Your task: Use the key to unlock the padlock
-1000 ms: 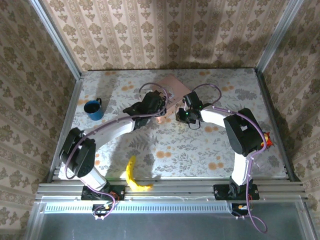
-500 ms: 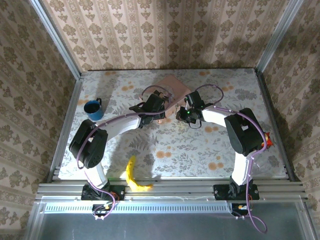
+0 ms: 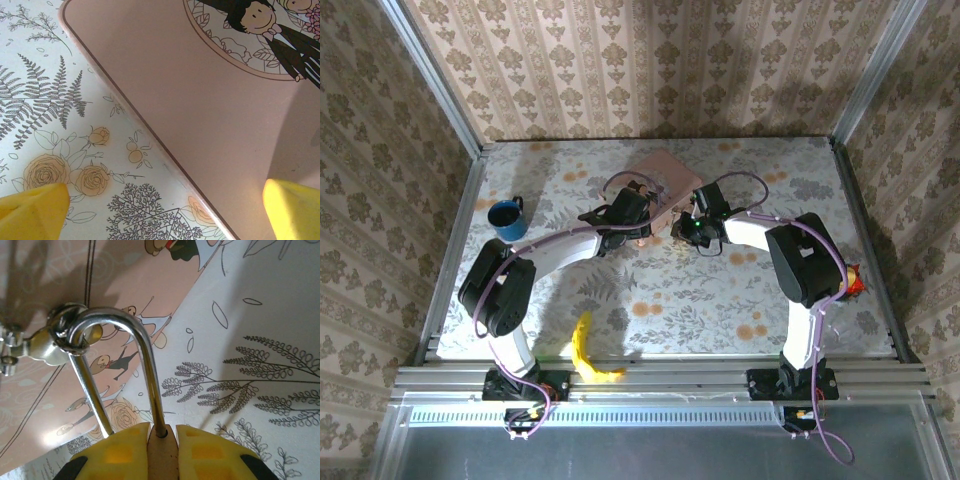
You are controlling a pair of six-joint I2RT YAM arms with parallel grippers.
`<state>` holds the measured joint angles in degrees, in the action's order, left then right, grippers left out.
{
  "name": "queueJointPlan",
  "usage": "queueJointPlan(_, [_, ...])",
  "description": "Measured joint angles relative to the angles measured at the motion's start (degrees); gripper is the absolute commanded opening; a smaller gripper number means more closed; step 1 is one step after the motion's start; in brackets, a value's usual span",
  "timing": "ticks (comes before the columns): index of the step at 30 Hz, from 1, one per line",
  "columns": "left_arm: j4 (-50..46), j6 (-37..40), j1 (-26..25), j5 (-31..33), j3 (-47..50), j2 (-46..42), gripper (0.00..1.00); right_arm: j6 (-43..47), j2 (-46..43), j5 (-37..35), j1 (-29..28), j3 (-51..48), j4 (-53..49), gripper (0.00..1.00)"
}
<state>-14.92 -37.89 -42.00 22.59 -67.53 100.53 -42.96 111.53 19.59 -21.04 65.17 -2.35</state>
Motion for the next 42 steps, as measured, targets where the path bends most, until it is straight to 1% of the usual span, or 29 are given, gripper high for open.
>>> queueJointPlan(19, [1.86, -1.07, 0.0, -1.18, 0.81, -0.02, 1.0, -3.56, 0.63, 1.88, 1.42, 0.0, 2.43, 0.0])
queueJointPlan(42, [3.56, -1.53, 0.04, -2.45, 1.57, -0.09, 1.0, -5.57, 2.03, 4.28, 2.86, -0.02, 5.84, 0.0])
